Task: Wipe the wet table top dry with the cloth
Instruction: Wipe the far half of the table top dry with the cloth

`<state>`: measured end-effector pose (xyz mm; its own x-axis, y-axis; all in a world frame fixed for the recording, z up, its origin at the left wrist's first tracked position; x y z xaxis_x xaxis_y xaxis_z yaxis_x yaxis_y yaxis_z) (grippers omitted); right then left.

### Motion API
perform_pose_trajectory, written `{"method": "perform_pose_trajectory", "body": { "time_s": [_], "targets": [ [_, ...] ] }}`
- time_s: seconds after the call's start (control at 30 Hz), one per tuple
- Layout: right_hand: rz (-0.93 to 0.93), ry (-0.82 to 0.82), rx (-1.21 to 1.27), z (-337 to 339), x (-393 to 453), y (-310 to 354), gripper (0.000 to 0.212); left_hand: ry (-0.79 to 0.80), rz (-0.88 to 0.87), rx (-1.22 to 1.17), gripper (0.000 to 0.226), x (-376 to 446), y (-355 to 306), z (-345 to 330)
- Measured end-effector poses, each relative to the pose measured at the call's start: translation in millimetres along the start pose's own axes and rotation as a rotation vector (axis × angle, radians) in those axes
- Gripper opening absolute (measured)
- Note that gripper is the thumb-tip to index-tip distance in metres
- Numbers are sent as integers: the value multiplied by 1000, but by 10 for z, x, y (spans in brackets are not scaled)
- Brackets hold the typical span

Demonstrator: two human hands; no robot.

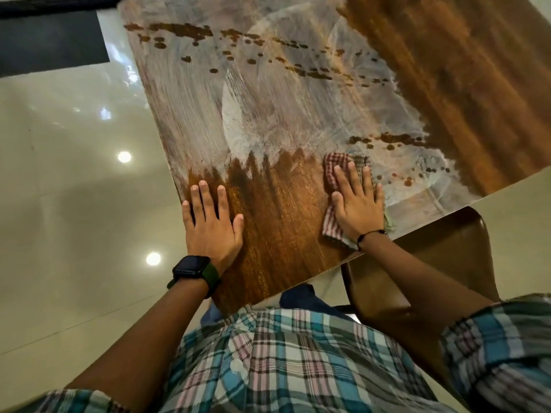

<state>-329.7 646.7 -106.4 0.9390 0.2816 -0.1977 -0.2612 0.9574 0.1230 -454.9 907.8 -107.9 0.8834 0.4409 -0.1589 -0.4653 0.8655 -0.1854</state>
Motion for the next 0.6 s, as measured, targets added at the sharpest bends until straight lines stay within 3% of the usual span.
{"method": "perform_pose_trajectory", "body": {
  "time_s": [0.1, 0.2, 0.3, 0.6],
  "targets": [
    [-64, 6, -28, -107, -183, 242, 62, 28, -64, 6, 68, 17, -349, 8],
    [71, -65, -76, -190, -523, 662, 61, 38, -196, -50, 63, 102, -861, -16],
    [190, -16, -41, -202, -499, 577, 58, 61, -170, -27, 63, 180, -1023, -119],
    [-311, -89, 99, 208, 215, -956, 54, 39, -156, 19, 66, 187, -1010, -162]
  ]
}}
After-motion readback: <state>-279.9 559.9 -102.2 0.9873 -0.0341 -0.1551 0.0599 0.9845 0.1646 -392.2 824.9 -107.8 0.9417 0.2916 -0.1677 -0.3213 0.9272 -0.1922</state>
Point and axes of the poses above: each hand's wrist, its own x-axis towards the middle knuckle, its own z-axis out of the back of the hand, y = z × x, the point moved 9 cm from there along x, towards the middle knuckle, and after that the axes turned 5 degrees about z, right-handed, at the moved point
